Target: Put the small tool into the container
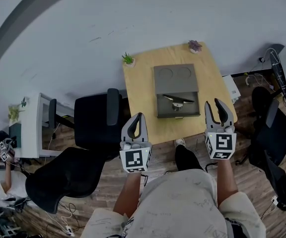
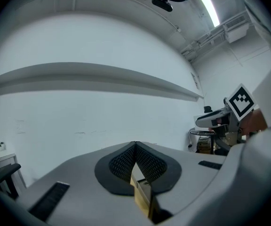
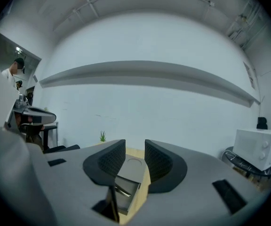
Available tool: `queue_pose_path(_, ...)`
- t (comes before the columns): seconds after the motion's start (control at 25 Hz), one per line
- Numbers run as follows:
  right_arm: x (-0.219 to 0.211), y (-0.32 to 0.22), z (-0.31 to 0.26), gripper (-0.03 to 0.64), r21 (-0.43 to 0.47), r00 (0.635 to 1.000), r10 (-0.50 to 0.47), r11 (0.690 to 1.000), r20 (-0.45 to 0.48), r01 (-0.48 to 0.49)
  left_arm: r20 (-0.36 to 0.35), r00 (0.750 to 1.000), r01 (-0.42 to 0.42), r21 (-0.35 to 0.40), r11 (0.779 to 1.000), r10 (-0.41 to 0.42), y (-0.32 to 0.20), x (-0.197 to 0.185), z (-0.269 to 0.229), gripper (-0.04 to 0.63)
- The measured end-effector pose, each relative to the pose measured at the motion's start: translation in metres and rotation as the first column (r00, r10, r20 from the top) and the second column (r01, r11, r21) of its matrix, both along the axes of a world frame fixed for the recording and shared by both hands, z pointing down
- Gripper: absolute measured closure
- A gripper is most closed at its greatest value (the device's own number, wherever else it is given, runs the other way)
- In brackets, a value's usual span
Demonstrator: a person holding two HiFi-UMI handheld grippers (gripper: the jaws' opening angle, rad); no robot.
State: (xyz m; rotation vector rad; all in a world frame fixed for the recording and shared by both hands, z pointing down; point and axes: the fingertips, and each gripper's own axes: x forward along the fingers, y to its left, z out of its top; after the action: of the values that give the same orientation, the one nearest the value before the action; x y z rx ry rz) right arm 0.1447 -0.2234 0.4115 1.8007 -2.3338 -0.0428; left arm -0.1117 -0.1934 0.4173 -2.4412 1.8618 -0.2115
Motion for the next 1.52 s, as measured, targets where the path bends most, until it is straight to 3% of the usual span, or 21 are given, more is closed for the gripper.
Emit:
queue_pose_path(0.44, -0.004, 0.012, -0.021, 0.468, 0.142, 0.999, -0.033, 0.989, 0.021, 0.030, 0.010, 1.000, -0.004, 0.081, 0.997, 0.003, 0.004, 0.004, -0.018, 0.591)
queue_pose_path(1.52, -0.007, 0.007, -0.023, 0.481, 0.138, 0.997, -0.071, 0.988, 0.020, 0.068, 0.007, 1.000, 0.000, 0.070, 0.998, 0.000, 0.004, 0.011, -0.014, 0.589)
